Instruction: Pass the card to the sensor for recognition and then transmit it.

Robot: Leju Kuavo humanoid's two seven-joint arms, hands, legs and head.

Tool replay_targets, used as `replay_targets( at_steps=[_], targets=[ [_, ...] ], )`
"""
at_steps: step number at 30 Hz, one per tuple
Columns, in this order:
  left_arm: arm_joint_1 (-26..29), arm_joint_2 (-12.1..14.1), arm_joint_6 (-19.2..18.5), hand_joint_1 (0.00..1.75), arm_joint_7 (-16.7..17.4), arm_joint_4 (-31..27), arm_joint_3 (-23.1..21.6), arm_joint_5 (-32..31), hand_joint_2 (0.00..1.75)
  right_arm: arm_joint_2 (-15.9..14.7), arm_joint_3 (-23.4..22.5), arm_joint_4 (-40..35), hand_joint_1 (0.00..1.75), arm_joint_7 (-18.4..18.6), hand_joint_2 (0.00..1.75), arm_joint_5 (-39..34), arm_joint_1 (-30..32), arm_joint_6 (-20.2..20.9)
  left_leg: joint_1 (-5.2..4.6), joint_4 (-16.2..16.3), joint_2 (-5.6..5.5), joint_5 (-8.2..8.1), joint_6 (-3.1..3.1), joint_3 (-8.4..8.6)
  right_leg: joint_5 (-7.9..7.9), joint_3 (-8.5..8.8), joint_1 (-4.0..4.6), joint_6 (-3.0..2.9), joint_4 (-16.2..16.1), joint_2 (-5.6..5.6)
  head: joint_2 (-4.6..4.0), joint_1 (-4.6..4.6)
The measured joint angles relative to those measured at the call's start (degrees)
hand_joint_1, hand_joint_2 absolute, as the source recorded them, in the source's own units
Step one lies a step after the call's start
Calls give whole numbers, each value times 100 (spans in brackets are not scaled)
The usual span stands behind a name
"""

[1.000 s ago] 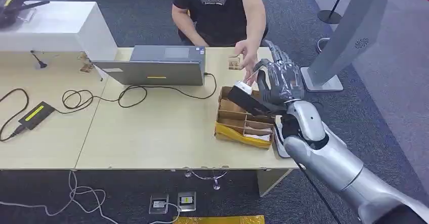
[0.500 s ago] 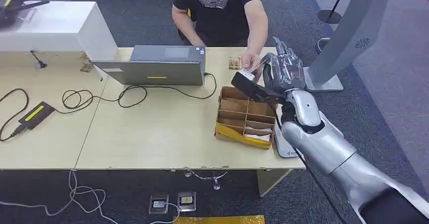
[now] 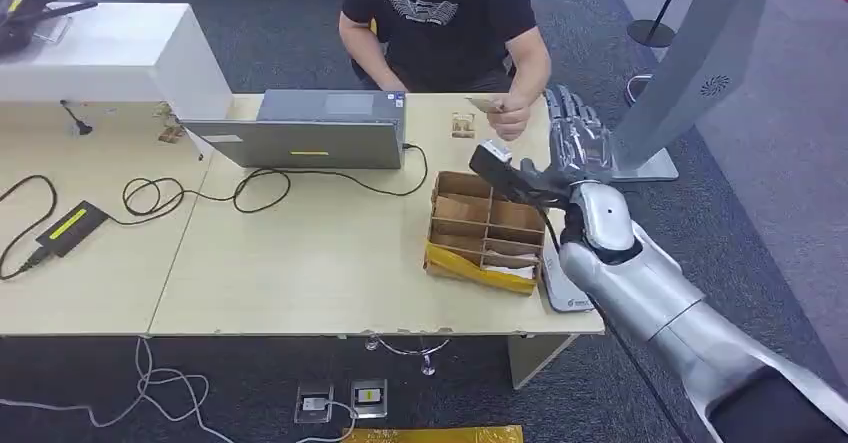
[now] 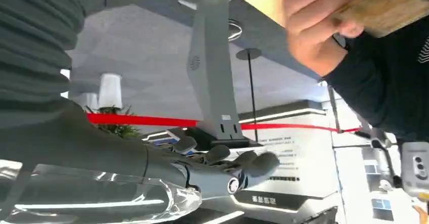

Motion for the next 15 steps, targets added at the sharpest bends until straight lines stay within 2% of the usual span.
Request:
replay_targets(
  at_steps=[8,15],
  targets=[
    [1,-4,-18,0,-2,0,0,0,0,-55,-11,20,0,-127,0,-317,55,282,0,0,0,0,0,0,0,0,0,0,1,0,0,0],
    [6,-4,-17,0,-2,0,0,0,0,-122,-37,-24,0,-11,0,-418,57,391,0,0,0,0,0,0,0,0,0,0,0,-1,0,0]
  ],
)
